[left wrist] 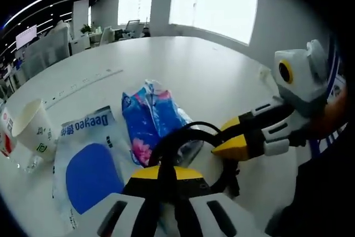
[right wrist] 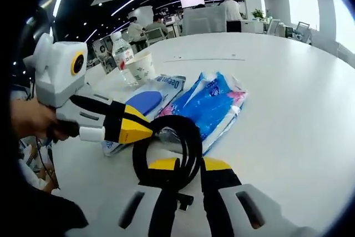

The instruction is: Arrange the tabletop items into an orderly group along one side of the table until the central work area is clear of visible clutter.

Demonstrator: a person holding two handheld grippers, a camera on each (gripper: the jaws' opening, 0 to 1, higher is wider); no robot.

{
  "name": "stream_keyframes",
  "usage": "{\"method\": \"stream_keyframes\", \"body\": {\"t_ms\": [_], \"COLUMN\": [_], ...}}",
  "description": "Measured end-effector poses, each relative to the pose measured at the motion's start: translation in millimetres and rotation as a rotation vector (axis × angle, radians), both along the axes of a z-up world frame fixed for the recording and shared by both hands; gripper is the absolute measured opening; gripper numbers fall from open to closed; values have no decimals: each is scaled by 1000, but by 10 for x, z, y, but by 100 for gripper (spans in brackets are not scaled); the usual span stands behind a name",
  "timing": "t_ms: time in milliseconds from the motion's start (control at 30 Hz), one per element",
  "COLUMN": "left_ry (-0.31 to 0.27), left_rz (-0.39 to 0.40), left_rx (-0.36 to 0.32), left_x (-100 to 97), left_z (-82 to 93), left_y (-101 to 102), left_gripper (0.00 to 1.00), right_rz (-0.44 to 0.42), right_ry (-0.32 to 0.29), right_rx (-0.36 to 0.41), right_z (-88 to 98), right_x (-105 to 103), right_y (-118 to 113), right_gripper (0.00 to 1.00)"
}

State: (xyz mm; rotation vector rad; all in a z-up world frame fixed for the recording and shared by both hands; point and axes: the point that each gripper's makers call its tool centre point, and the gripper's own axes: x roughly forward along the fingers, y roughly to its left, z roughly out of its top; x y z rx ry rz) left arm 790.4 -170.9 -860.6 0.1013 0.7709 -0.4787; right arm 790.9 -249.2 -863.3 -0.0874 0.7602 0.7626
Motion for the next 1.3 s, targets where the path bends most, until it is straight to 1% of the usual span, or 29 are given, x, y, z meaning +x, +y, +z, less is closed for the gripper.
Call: {"method": "stream_keyframes", "body": {"t_ms": [200, 267, 333, 367, 400, 467, 633, 700, 767, 933, 967, 1067, 1133, 1200, 1300], "left_ry": [7, 0, -8, -19, -21, -23, -20, -18, -21, -13, -11, 9, 16, 22, 32], "left_rz": [-7, -10, -17, -19, -19, -9, 19, 20, 18, 21, 22, 24, 23, 23, 25], "left_rx": [17, 18, 26, 37, 39, 33, 18, 19, 17, 3, -2, -20, -24, -28, -29], "left_x": [-74, -116, -147, -143, -155, -194, -279, -318, -359, -435, -445, -510, -537, -555, -591], "left_z": [33, 91, 155, 144, 159, 234, 285, 310, 356, 430, 436, 484, 492, 487, 460], "left_y": [6, -8, -31, 8, 13, -12, -6, -33, -86, -181, -196, -293, -328, -354, -411], "left_gripper": [3, 3, 3, 3, 3, 2, 2, 2, 2, 2, 2, 2, 2, 2, 2], "right_rz": [-12, -8, -15, -17, -15, -17, -31, -25, -19, -20, -22, -37, -36, -20, -16], "right_ry": [15, 15, 29, 35, 28, 31, 54, 55, 33, 32, 35, 73, 69, 44, 31], "right_rx": [12, 15, 30, 36, 38, 44, 68, 69, 67, 68, 69, 76, 73, 57, 44], "right_z": [40, 59, 106, 113, 117, 148, 229, 256, 290, 372, 382, 433, 403, 411, 408], "right_x": [-26, -46, -78, -92, -103, -125, -216, -268, -293, -372, -381, -453, -457, -488, -510], "right_y": [8, 1, -9, -6, -1, -4, -40, -61, -93, -191, -212, -299, -331, -365, -405], "right_gripper": [6, 6, 5, 5, 5, 5, 5, 5, 5, 5, 5, 5, 5, 5, 5]}}
